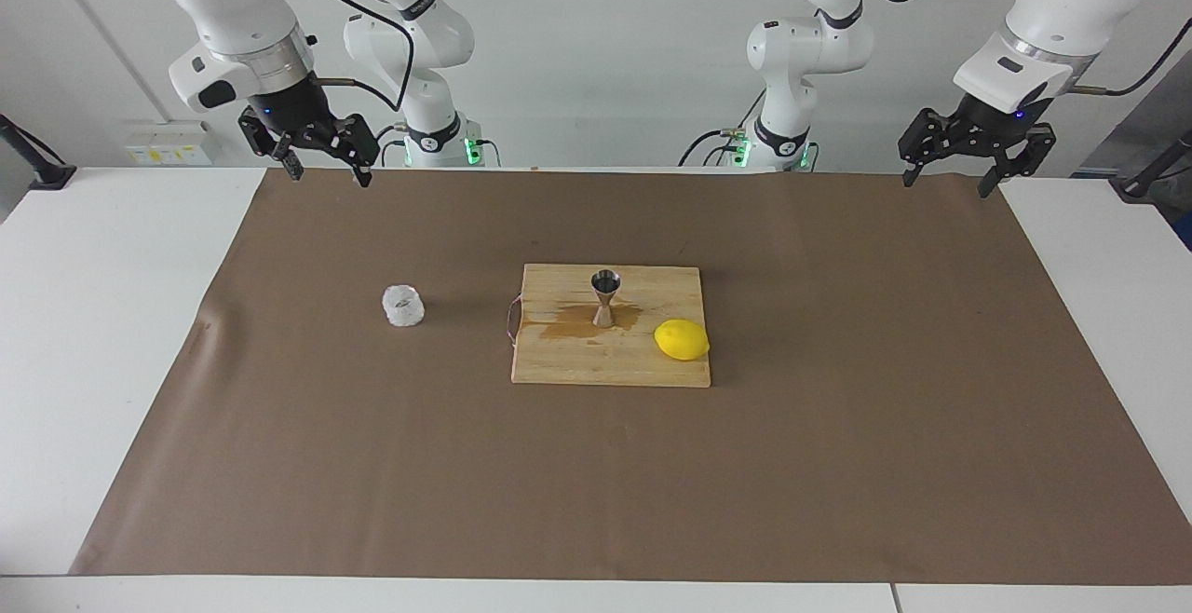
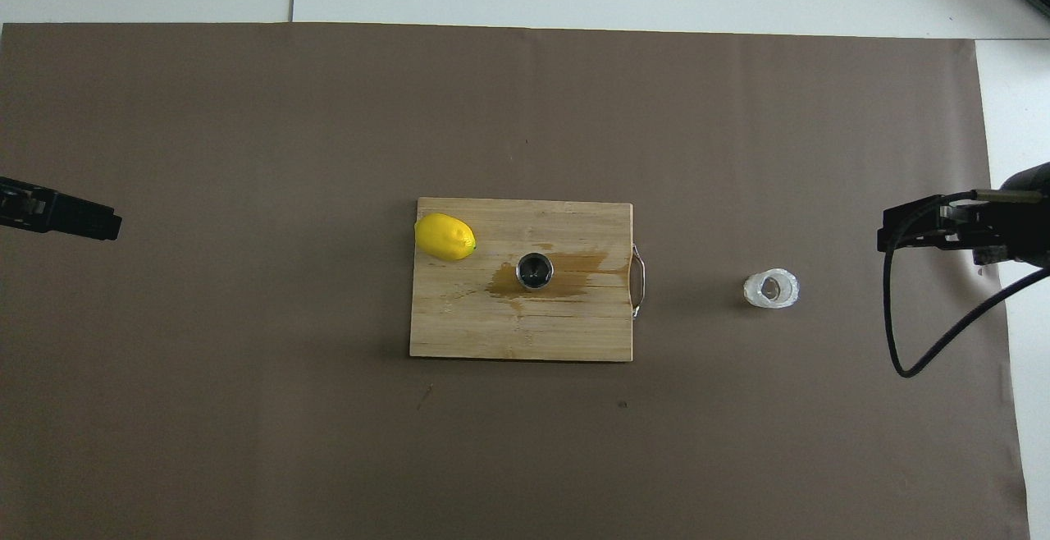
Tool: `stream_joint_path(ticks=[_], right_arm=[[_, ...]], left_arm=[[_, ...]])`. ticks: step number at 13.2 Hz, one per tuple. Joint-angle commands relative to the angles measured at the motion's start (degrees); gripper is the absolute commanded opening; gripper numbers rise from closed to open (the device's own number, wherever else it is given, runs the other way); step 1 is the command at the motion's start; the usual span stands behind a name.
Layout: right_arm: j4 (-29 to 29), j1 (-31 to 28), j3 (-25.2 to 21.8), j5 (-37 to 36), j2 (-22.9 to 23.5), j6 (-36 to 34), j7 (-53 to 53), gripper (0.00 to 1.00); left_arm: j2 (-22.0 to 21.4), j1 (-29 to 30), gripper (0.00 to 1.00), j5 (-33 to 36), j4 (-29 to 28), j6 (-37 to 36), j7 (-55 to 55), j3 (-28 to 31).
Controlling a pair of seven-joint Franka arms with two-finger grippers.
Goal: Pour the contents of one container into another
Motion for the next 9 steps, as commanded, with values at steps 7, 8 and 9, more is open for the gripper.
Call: stream_joint_path(ticks=[7,8,9], right_arm=[[-1.8,0.6,0.0,-3.7,-1.6,-0.9,0.1,1.00],[-1.8,0.7,0.1,-3.7,-1.7,-1.1,0.1,1.00],[-1.7,0.8,0.1,-3.7,-1.7,-1.6,-0.1,1.00]], left_arm=[[0.2,-0.8,1.00,0.9,0.0,0.7,-0.1,0.4],[0.2,-0.9,1.00,0.9,0.0,0.7,-0.1,0.4],[0.2,-0.9,1.00,0.9,0.0,0.7,-0.1,0.4]])
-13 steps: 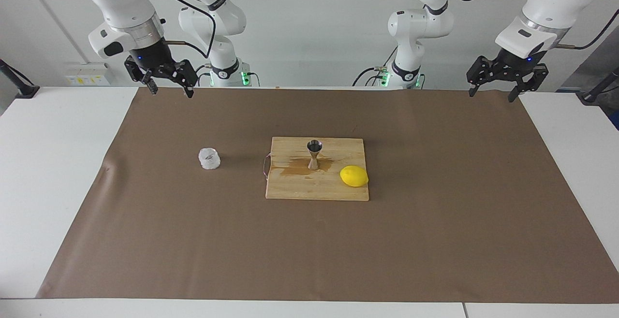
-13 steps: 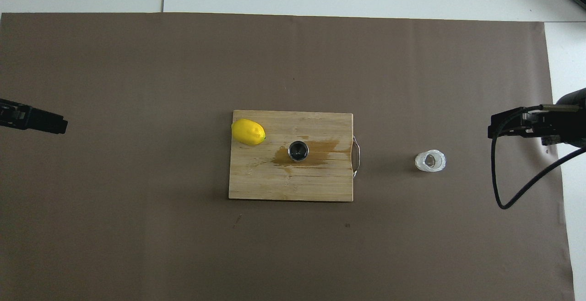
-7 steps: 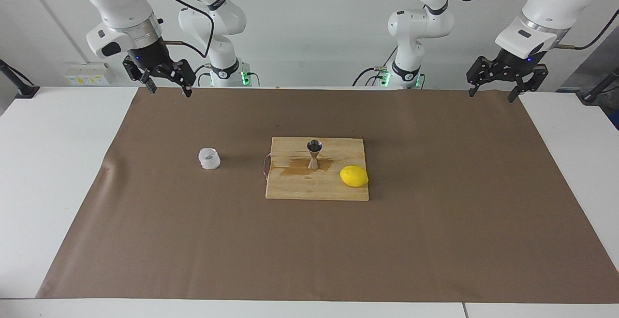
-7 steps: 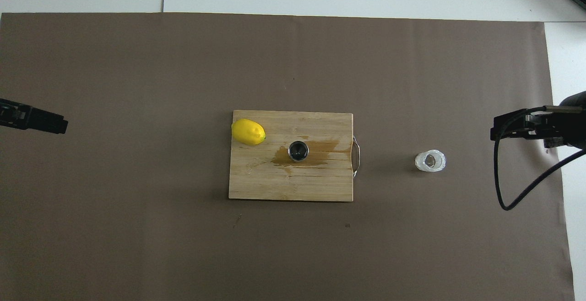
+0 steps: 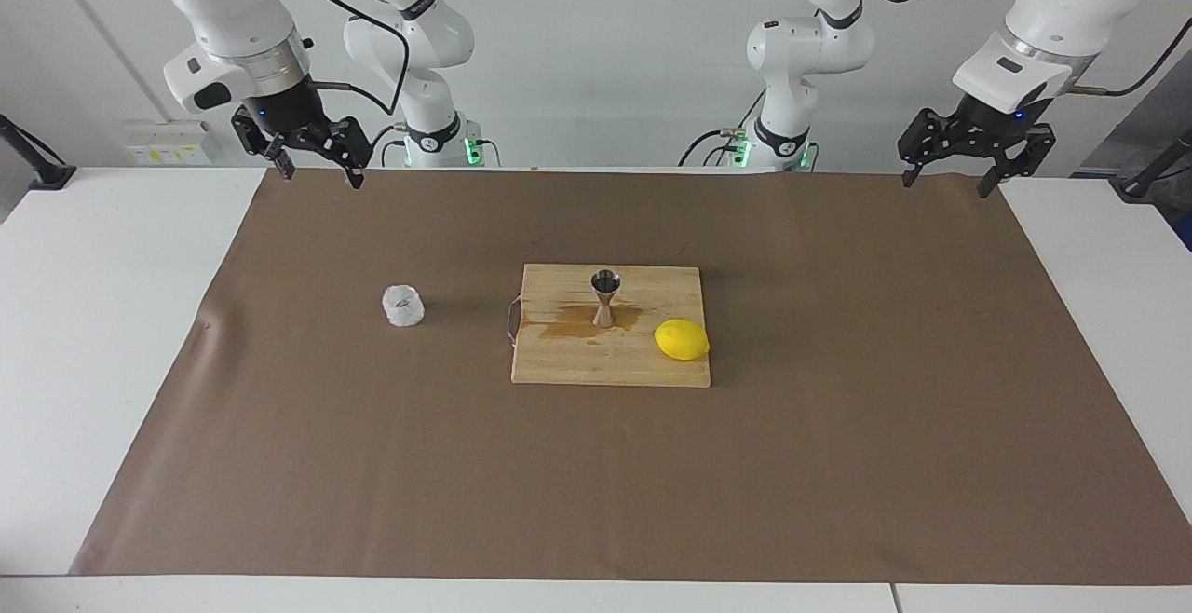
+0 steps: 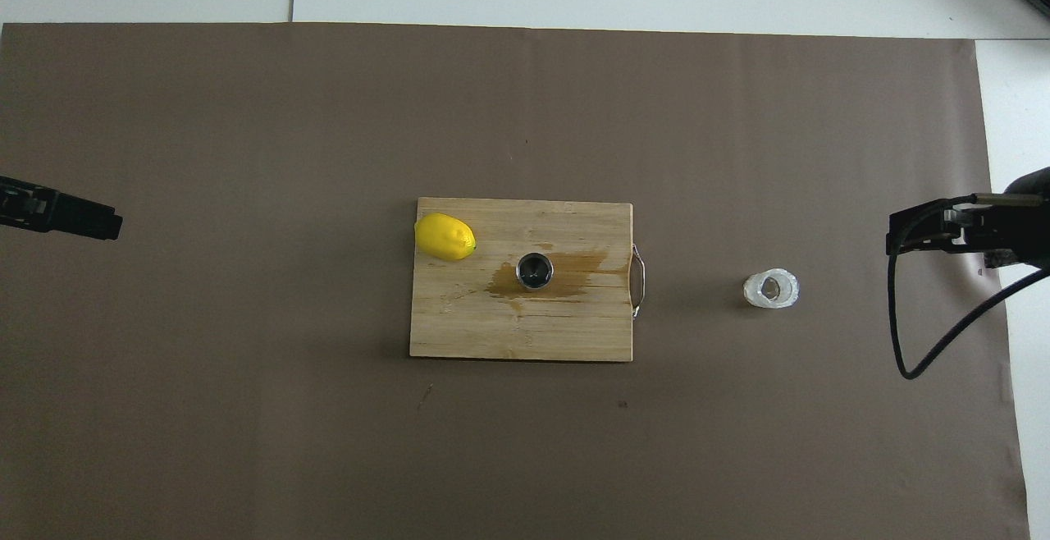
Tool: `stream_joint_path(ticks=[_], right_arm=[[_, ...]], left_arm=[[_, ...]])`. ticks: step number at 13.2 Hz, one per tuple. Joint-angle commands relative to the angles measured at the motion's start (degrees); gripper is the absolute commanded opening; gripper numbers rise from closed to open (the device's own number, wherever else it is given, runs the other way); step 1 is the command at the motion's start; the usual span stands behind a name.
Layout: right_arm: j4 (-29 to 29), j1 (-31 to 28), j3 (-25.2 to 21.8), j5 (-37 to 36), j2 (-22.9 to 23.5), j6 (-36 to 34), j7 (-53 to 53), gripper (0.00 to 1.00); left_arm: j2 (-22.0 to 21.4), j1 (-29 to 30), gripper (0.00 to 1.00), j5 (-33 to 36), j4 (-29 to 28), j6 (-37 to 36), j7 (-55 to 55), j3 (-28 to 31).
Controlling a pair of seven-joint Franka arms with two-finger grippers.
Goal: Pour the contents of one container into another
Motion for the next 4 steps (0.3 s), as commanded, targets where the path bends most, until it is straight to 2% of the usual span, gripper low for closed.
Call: stream_joint_path(ticks=[1,4], right_arm=[[-1.5,0.5,0.2,-1.2,-1.6,-0.9,-0.1,1.00],[-1.4,0.4,0.2,-0.6,-1.5,-0.6,-0.5,1.00]], left_arm=[[0.1,-0.9,1.00,0.9,0.0,0.6,-0.1,0.4],[0.0,-0.9,1.00,0.9,-0.1,0.3,0.0,0.4]])
